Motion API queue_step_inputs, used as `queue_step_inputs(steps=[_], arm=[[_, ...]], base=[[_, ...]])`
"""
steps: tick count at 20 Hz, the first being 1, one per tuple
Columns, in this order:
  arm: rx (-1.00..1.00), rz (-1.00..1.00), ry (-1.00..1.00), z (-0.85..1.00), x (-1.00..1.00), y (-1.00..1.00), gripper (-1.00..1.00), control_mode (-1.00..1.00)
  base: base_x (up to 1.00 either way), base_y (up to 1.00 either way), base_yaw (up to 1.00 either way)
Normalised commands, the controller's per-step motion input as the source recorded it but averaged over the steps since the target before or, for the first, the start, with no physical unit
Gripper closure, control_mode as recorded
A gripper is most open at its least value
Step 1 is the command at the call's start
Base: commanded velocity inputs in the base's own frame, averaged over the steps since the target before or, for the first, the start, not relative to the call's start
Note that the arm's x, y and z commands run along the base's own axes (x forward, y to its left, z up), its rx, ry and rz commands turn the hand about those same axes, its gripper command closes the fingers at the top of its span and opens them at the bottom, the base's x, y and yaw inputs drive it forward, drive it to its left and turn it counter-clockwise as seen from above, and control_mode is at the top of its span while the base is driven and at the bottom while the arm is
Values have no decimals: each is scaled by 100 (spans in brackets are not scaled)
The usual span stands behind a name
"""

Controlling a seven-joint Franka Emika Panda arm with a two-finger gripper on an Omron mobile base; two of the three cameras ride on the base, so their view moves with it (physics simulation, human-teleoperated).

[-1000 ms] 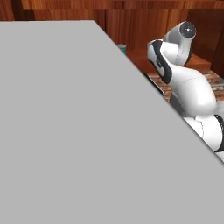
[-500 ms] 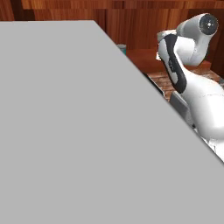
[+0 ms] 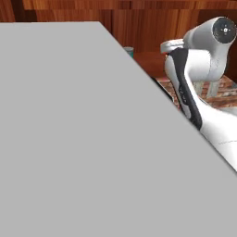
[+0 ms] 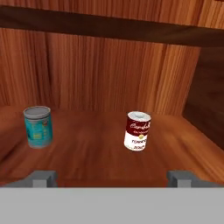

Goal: Restock the canned food cabinet by taking the new fresh canned food from the counter and placing it in the cabinet. Then, take the old canned food from the cabinet and place it on the counter.

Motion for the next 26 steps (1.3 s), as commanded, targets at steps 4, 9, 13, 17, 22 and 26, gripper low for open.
queue_step_inputs(steps=[4, 9, 13, 17, 22, 26], arm=[[0, 0, 12, -37, -37, 92, -100, -100], [0, 0, 28, -27, 27, 67, -100, -100], [-3, 0, 13, -3, 31, 42, -100, -100], [-1, 0, 0, 0, 27, 1, -100, -100], [0, 0, 0, -19, 64, 0, -100, -100], [6, 0, 0, -34, 64, 0, -100, -100]], base=[[0, 0, 0], [0, 0, 0], [0, 0, 0], [0, 0, 0], [0, 0, 0], [0, 0, 0]])
